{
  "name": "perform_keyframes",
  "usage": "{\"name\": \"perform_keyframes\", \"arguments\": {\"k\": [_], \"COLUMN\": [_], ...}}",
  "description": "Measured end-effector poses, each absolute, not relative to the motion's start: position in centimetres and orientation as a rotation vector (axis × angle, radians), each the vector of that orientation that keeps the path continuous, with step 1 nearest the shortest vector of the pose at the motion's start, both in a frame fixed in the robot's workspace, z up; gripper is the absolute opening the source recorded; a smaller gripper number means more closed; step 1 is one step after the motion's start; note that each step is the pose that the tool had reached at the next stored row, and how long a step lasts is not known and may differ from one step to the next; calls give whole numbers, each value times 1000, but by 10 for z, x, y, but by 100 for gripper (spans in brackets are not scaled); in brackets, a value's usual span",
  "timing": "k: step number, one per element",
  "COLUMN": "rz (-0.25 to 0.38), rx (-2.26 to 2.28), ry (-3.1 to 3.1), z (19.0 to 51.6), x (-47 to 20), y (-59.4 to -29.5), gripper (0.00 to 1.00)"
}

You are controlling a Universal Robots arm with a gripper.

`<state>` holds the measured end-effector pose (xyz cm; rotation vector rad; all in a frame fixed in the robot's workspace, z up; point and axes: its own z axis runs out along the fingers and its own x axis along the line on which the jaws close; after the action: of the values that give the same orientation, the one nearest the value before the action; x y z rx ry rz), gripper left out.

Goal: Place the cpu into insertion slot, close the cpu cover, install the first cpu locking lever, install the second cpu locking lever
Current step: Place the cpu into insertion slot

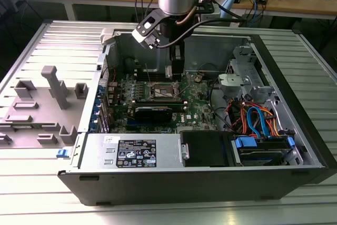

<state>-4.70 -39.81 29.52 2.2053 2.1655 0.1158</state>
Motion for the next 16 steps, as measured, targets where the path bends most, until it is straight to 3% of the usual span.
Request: {"name": "perform_keyframes", "arguments": {"k": [16], "rz": [116], "rx": [2196], "ry": [2175], "z": [294], "x": [-47], "y": [-398], "gripper": [54]}}
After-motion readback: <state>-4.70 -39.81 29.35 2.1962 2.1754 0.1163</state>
